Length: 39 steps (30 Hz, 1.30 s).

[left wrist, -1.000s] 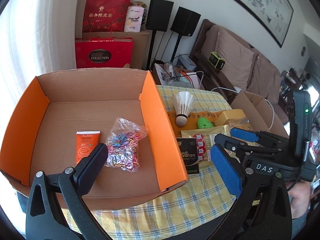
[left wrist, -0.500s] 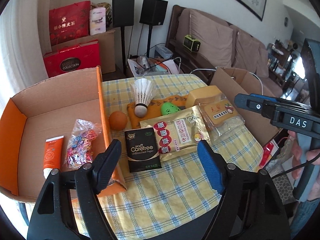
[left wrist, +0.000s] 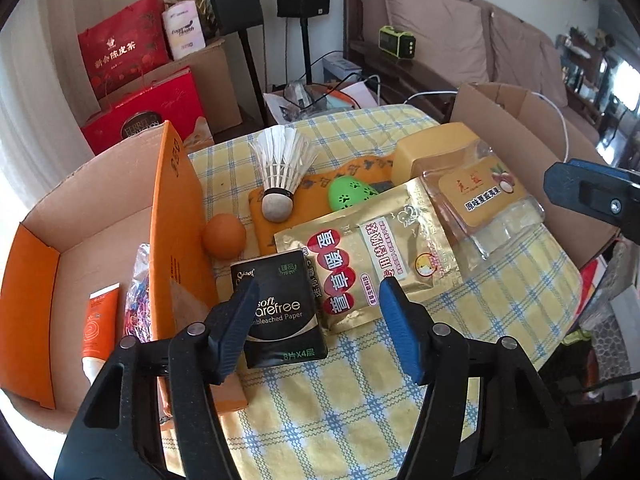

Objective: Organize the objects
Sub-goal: 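Move the left gripper toward the gold snack pouch on the table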

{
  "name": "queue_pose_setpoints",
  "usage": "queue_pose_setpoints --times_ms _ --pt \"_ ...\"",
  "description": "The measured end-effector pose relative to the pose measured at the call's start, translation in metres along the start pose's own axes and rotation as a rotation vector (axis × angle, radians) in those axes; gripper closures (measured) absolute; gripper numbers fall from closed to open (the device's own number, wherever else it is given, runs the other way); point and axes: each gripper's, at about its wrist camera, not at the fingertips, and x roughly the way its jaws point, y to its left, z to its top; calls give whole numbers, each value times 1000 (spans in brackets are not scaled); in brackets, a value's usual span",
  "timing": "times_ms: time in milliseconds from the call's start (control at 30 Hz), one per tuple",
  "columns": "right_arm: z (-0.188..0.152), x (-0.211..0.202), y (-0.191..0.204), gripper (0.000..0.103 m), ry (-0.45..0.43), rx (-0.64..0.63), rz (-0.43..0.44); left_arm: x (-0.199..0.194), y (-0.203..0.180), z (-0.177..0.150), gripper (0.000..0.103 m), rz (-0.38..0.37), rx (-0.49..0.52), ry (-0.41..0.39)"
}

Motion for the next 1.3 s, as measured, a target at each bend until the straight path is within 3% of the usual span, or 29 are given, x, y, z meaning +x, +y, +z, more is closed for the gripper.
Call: queue_pose_setpoints --times_ms 333,433,567,767,1000,1300 --pt "-1 2 -6 38 3 17 6 2 -8 1 40 -45 9 -15" --pt "-3 3 -8 38 4 26 10 7 -4 2 40 -130 -28 14" --pt "-11 3 -9 38 15 34 31 6 7 9 40 -184 -72 18" --pt "-34 19 -2 45 83 30 87 -1 18 14 54 -229 -111 4" --pt "-54 57 7 56 165 65 167 -23 25 4 56 -288 -152 -14" --pt "-57 93 19 58 159 106 196 -56 47 15 53 -275 -177 -78"
